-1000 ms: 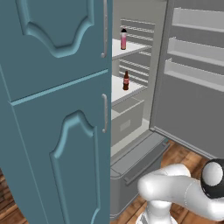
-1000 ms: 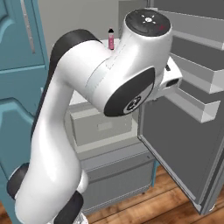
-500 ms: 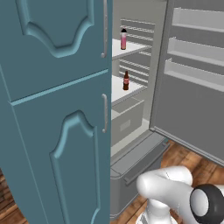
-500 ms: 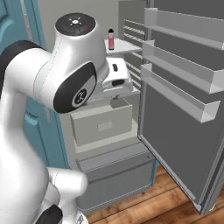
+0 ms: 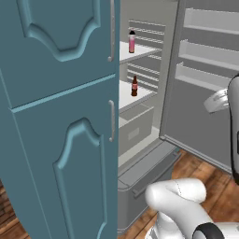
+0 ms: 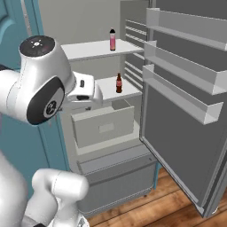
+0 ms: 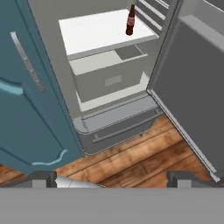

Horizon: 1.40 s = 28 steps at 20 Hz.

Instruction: Open the fridge, grab two sodas, and place both sodas inside the bowl with ice on the dining counter.

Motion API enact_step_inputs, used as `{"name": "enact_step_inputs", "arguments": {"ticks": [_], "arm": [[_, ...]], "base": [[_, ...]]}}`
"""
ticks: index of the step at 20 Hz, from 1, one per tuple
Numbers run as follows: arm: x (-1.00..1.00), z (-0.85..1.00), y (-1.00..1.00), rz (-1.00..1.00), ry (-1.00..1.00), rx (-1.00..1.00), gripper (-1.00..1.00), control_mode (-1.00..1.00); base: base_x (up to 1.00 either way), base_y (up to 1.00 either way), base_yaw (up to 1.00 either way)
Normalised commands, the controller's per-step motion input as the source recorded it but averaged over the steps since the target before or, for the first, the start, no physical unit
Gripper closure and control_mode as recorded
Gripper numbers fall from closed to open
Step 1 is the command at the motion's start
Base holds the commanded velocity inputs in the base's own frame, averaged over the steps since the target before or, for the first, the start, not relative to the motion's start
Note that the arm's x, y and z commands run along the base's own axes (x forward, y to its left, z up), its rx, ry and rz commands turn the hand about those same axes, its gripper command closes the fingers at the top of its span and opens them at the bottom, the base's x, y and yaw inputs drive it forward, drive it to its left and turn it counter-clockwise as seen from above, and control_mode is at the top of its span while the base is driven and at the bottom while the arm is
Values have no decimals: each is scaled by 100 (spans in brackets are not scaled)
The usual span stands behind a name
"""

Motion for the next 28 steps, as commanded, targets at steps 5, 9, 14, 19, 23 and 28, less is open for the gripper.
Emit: {"name": "enact_step_inputs", "arguments": {"ticks": [5,9,14,19,23,28], "arm": [[-7,-63,51,-9,6,0,-100,-100],[4,-22,30,-4,6,-1,-100,-100],[0,-14,9,0,0,-1,-100,-100],[4,-18,8,0,4,-4,-100,-100],[0,0,0,0,0,0,-100,100],[0,0,0,0,0,0,-100,100]], "base": [[0,0,0],[0,0,0],[0,0,0],[0,0,0],[4,-33,21],[0,-62,31]]}}
